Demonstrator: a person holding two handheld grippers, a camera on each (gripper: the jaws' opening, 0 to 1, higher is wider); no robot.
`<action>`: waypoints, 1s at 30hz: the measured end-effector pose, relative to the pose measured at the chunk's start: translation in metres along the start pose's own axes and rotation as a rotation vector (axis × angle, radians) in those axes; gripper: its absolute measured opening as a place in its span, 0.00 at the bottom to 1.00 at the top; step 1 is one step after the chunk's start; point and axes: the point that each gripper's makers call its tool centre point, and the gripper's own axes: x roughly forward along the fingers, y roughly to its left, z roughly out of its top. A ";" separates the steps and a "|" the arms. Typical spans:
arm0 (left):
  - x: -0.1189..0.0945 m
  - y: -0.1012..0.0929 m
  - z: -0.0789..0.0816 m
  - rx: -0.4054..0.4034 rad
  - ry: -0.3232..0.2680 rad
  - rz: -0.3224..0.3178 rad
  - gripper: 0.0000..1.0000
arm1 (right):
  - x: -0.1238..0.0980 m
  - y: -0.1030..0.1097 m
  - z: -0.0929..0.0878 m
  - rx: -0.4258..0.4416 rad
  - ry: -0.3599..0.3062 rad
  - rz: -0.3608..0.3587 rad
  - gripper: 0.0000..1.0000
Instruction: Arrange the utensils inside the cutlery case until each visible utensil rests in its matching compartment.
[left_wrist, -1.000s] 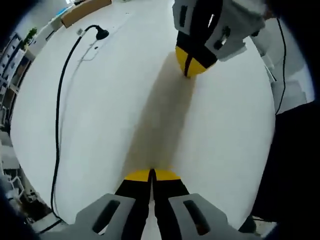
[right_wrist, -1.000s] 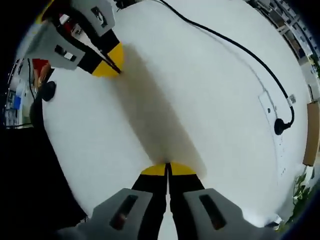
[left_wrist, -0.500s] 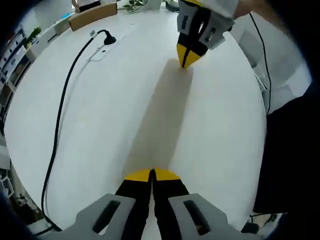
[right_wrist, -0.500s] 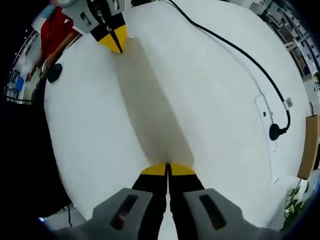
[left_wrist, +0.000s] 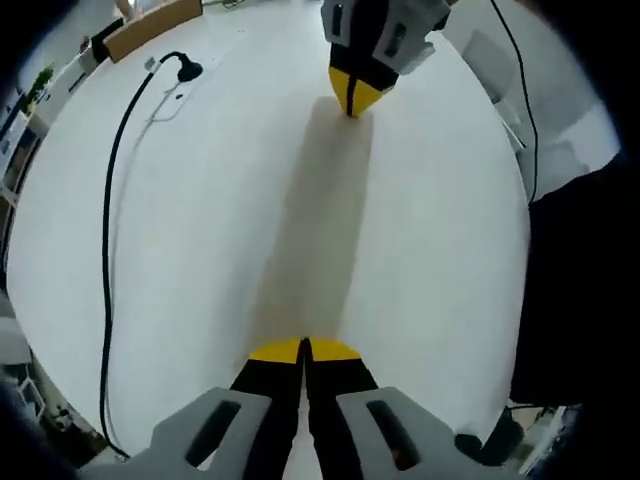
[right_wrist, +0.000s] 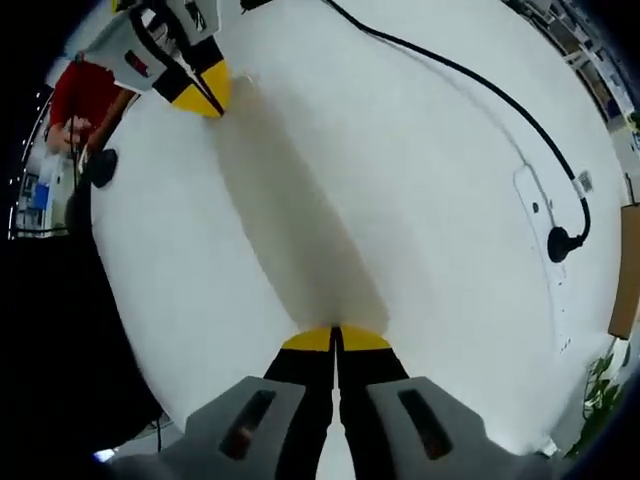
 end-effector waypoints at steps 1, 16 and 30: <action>-0.002 0.002 -0.012 -0.003 0.050 0.015 0.00 | 0.000 0.000 0.000 -0.009 0.003 -0.009 0.00; -0.001 0.001 -0.017 0.048 0.142 0.029 0.00 | -0.002 -0.003 0.000 0.093 -0.103 0.029 0.00; -0.001 0.003 -0.015 -0.016 0.121 0.021 0.00 | -0.001 -0.004 -0.002 0.065 -0.098 0.017 0.00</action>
